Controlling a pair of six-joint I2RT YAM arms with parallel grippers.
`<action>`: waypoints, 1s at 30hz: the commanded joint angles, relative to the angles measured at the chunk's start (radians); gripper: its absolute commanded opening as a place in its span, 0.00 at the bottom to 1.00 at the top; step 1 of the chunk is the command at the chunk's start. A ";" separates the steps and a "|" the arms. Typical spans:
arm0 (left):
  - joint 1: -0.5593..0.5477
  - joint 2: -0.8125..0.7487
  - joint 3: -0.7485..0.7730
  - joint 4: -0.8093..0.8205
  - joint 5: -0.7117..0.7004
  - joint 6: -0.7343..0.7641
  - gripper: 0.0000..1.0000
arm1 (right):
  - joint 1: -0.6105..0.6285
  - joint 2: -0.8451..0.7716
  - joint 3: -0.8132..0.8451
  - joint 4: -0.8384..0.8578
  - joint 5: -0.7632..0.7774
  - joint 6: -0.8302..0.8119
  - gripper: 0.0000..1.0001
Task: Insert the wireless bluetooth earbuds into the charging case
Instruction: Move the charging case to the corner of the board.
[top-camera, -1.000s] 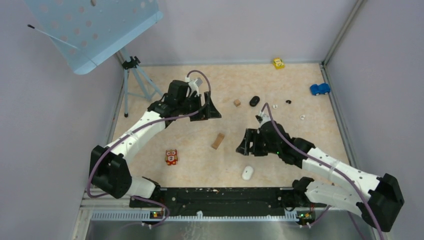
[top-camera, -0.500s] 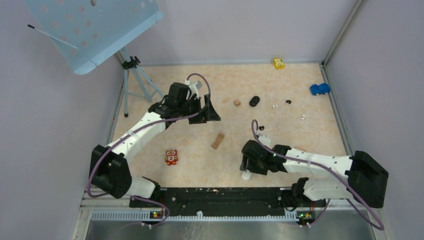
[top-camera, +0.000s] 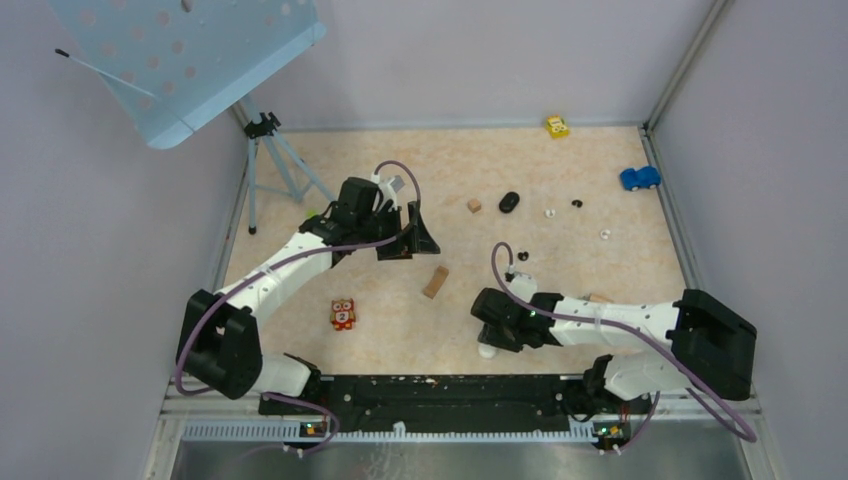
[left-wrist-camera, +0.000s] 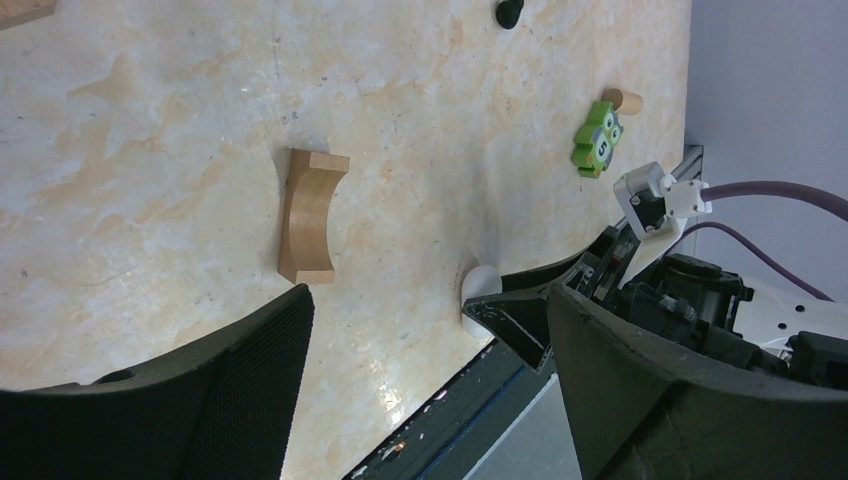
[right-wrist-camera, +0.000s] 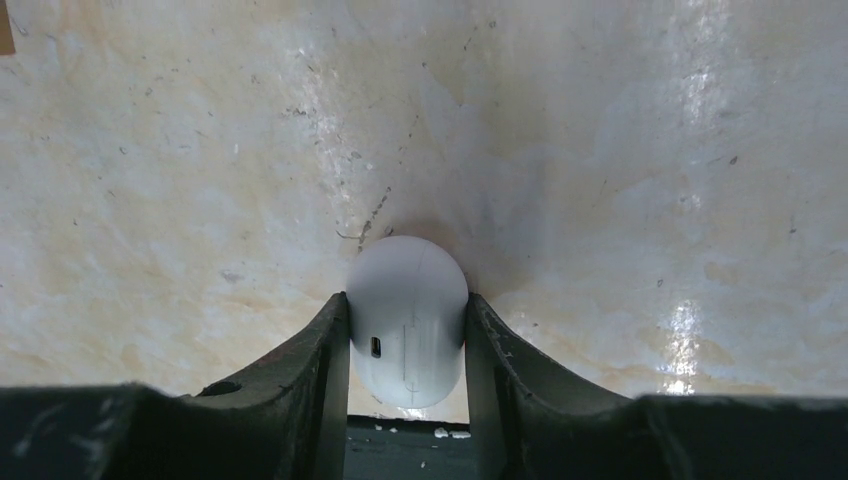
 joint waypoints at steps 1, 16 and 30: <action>0.001 -0.043 -0.016 0.060 0.005 0.014 0.90 | -0.006 -0.014 0.028 0.014 0.082 -0.020 0.28; 0.002 -0.081 -0.033 0.010 -0.031 0.047 0.96 | -0.336 -0.026 -0.032 0.243 -0.040 -0.219 0.41; 0.002 -0.079 -0.034 -0.005 -0.045 0.079 0.99 | -0.348 -0.041 -0.073 0.432 -0.192 -0.218 0.61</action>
